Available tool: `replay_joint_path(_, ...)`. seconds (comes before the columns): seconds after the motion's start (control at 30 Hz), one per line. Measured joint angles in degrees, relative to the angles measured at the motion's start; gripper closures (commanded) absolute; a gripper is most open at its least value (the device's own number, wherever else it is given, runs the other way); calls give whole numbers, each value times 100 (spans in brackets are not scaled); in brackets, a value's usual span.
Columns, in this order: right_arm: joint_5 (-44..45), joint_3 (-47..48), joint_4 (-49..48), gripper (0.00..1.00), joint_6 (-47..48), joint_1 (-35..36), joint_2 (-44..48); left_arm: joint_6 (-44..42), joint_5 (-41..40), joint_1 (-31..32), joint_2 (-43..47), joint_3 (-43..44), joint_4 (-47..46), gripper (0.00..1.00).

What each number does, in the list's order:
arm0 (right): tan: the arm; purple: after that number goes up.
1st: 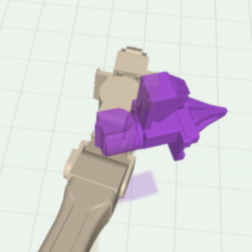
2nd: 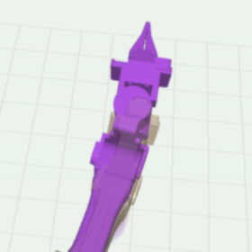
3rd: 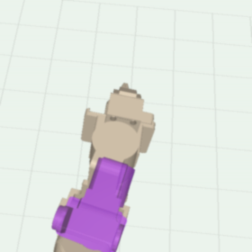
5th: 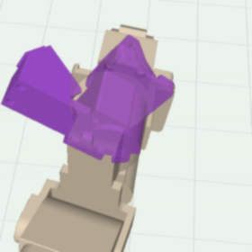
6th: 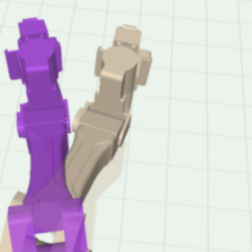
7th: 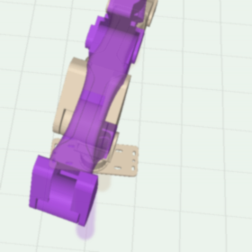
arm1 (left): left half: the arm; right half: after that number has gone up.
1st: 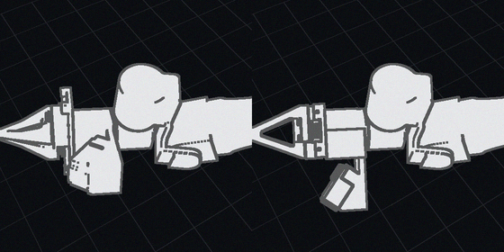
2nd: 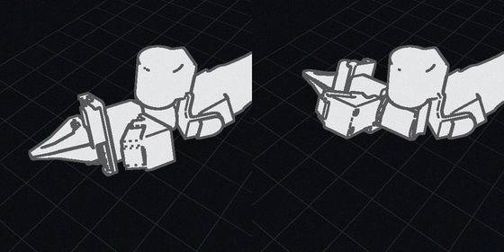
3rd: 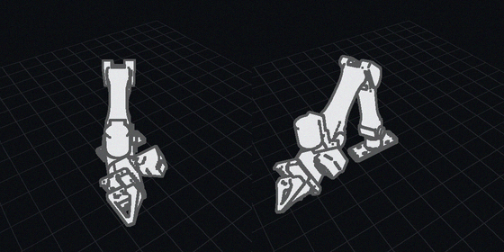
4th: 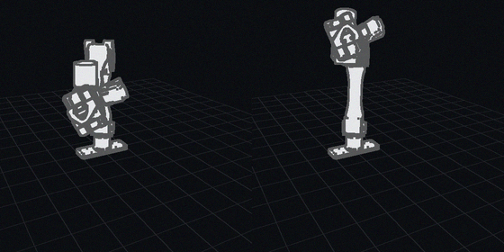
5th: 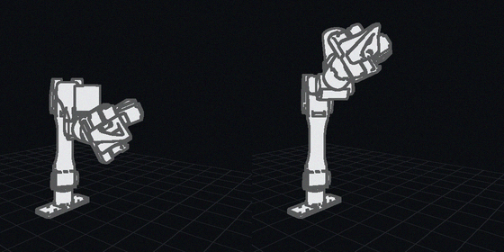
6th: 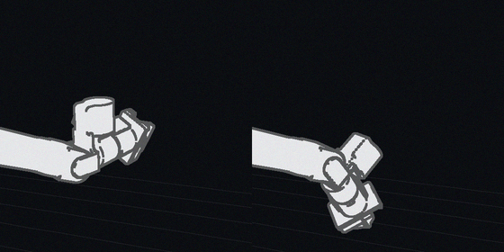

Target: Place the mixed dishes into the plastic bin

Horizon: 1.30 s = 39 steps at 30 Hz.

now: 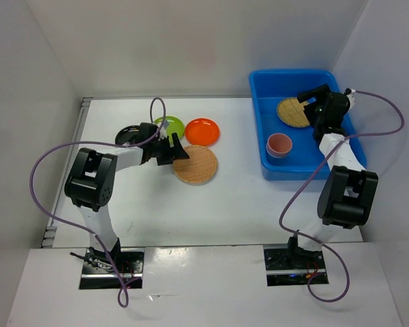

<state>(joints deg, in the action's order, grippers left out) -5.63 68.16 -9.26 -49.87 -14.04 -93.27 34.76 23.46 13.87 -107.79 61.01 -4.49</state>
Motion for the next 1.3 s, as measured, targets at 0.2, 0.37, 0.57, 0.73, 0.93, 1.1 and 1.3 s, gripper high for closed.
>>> replay_joint_path(0.2, -280, 20, 157, 6, 608, 385, 492, 83, 306, -9, -144, -144, -282, 49)
replay_joint_path(0.37, -431, 120, 282, 5, 1014, 599, 977, 162, 466, -7, -186, -240, -162, 92)
replay_joint_path(0.57, -654, 522, 566, 5, 1539, 1019, 1233, 299, 1180, -26, -2, -243, -146, 100)
replay_joint_path(0.73, -1329, 844, 848, 2, 2028, 1576, 1248, 166, 1209, -258, 614, -328, 439, 100)
replay_joint_path(0.93, -2750, 866, 1032, 2, 2288, 1720, 1207, 142, 1620, -807, 1784, -22, 754, 100)
replay_joint_path(1.1, -3858, 929, 1276, 2, 2608, 1908, 879, 192, 2299, -890, 2070, 560, 599, 100)
replay_joint_path(1.3, -4280, 1117, 1851, 4, 3025, 2623, 299, 428, 2931, -881, 2068, 691, 400, 100)
